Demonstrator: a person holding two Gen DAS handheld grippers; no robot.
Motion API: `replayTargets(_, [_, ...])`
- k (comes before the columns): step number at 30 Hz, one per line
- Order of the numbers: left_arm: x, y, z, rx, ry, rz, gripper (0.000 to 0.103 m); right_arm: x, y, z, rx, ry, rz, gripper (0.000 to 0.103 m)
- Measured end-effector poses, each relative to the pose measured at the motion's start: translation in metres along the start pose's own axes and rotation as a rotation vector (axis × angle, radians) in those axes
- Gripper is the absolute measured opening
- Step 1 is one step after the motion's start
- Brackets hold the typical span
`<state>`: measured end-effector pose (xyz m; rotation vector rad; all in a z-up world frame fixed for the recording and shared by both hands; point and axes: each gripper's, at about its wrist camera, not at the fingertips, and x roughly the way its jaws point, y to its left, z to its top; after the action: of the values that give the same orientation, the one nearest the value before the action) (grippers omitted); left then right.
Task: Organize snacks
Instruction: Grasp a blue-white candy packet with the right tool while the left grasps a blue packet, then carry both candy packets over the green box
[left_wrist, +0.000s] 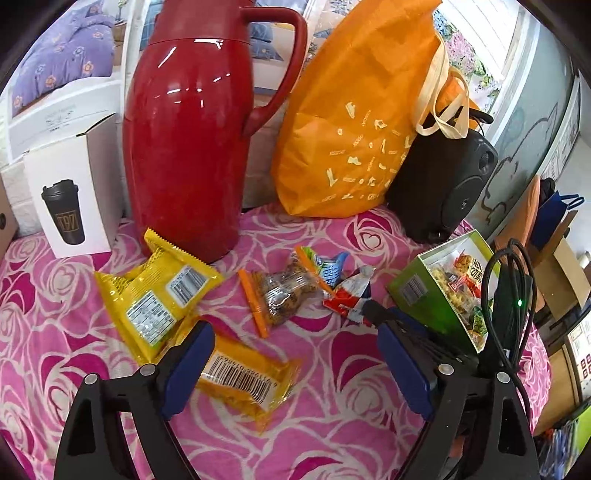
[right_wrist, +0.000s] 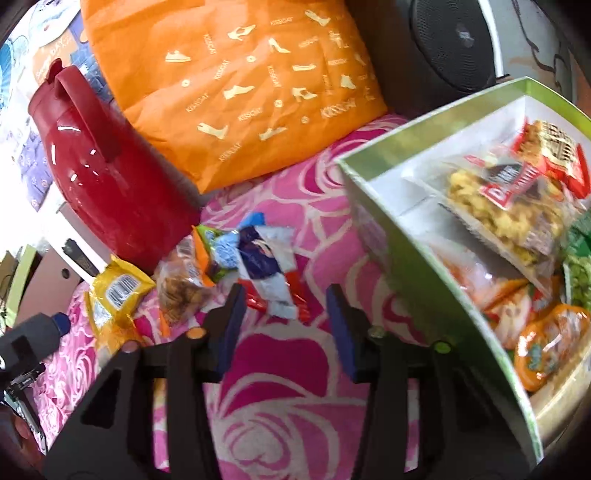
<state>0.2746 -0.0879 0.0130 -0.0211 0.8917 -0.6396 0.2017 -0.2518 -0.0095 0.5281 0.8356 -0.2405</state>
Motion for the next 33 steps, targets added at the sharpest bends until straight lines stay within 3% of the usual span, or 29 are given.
replayTargets(4, [0.003,-0.001,0.001,0.002,0.010,0.013,0.092,0.016,0.014,0.008,-0.046,-0.012,-0.016,0.063])
replayTargets(5, [0.005,-0.002,0.002,0.006,0.014,0.020,0.092,0.023,0.014,0.008,-0.047,0.019,-0.013,0.058])
replayTargets(6, [0.006,-0.002,0.003,0.009,0.017,0.024,0.092,0.027,0.014,0.008,-0.046,0.042,-0.012,0.032])
replayTargets(15, [0.035,-0.024,0.025,0.067,0.039,0.003,0.086,-0.053,-0.005,-0.033,-0.025,-0.008,0.098,0.032])
replayTargets(22, [0.089,-0.047,0.054,0.094,0.094,-0.050,0.080,-0.088,-0.034,-0.082,-0.015,0.033,0.008,0.032])
replayTargets(26, [0.126,-0.061,0.067,0.158,0.131,-0.019,0.080,-0.094,-0.039,-0.091,-0.033,0.028,-0.005,0.032])
replayTargets(29, [0.153,-0.057,0.070,0.144,0.179,0.016,0.080,-0.093,-0.041,-0.090,-0.028,0.032,-0.001,0.032])
replayTargets(30, [0.160,-0.055,0.068,0.136,0.199,0.027,0.078,-0.092,-0.042,-0.090,-0.023,0.031,0.003,0.032])
replayTargets(32, [0.169,-0.053,0.061,0.154,0.234,0.043,0.055,-0.091,-0.044,-0.090,-0.016,0.031,0.007,0.032])
replayTargets(33, [0.170,-0.053,0.058,0.170,0.238,0.057,0.052,-0.092,-0.044,-0.090,-0.014,0.032,0.008,0.032])
